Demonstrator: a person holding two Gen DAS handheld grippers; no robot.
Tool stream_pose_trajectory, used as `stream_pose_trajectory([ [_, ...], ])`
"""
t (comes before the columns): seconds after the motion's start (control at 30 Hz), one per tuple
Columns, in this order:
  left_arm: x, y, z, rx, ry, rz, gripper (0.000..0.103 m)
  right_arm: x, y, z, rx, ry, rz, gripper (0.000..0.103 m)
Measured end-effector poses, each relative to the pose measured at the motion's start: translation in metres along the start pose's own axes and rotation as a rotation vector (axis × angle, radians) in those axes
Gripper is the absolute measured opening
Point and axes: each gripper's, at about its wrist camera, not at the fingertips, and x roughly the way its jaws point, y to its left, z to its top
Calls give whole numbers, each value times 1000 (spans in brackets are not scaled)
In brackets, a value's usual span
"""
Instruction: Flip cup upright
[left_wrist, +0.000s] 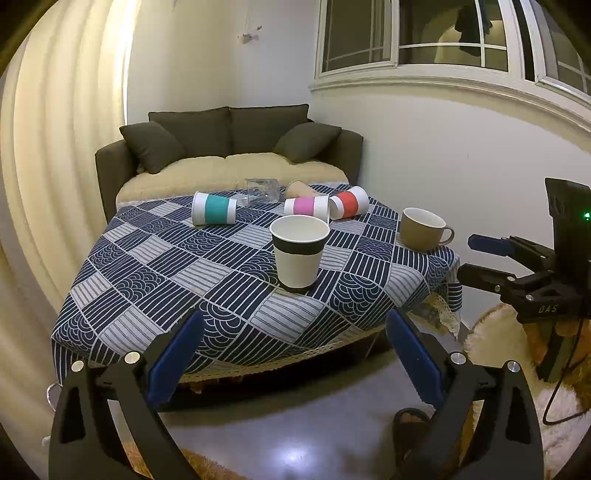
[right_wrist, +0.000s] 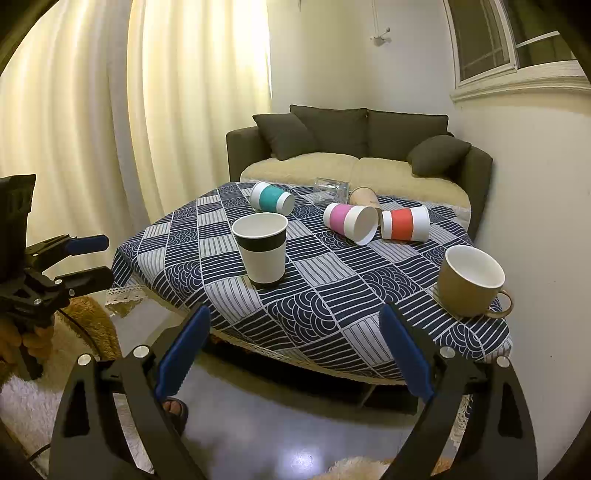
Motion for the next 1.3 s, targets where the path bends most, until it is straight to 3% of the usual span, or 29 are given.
stream_pose_trajectory([
  [1.3,1,0,0,-4,4,-2,96,2,1,0,-3,4,0,91],
])
